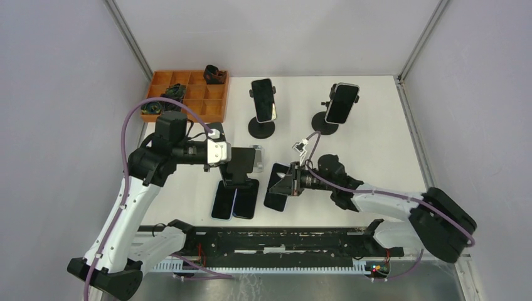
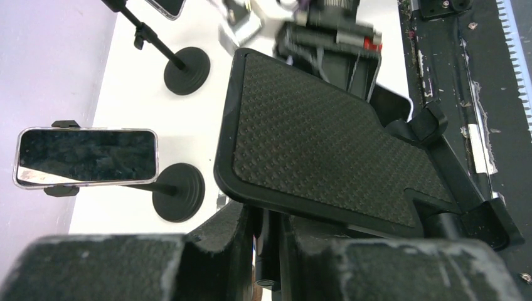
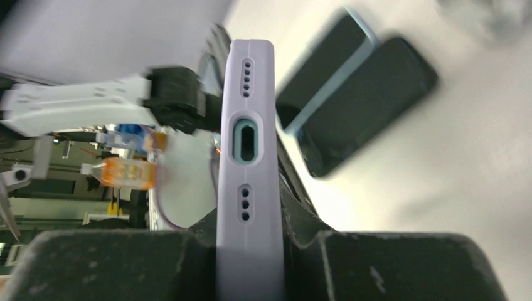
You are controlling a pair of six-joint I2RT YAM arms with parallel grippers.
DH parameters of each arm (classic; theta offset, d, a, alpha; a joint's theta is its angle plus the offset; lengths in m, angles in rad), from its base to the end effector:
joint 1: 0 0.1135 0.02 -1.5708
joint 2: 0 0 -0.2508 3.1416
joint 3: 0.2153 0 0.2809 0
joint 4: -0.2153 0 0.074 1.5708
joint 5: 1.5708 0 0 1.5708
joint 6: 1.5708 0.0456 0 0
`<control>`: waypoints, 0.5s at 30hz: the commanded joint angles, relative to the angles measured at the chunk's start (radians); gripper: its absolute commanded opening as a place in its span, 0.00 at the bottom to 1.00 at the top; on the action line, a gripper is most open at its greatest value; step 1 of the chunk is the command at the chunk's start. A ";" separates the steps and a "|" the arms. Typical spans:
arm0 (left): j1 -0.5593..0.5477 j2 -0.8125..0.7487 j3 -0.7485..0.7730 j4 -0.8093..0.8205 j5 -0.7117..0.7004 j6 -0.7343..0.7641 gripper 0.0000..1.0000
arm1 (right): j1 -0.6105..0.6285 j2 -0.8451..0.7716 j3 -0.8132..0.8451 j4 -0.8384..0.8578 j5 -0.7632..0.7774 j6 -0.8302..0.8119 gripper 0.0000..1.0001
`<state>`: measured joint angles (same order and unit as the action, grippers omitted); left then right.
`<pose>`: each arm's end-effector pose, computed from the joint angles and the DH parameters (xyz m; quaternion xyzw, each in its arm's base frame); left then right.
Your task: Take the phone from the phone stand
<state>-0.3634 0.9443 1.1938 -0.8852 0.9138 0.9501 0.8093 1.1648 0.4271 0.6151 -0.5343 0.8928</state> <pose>0.1797 -0.1070 0.3821 0.6466 0.5131 -0.2600 0.5011 0.1742 0.2164 0.1899 -0.1446 0.7292 0.6108 0.2725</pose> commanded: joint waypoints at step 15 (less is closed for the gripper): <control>0.003 -0.033 0.035 0.007 0.025 0.031 0.02 | -0.001 0.611 0.199 -0.031 -0.027 -0.014 0.26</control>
<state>-0.3634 0.9283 1.1942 -0.8883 0.9165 0.9508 0.8082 1.7290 0.5648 0.5308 -0.6117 0.8879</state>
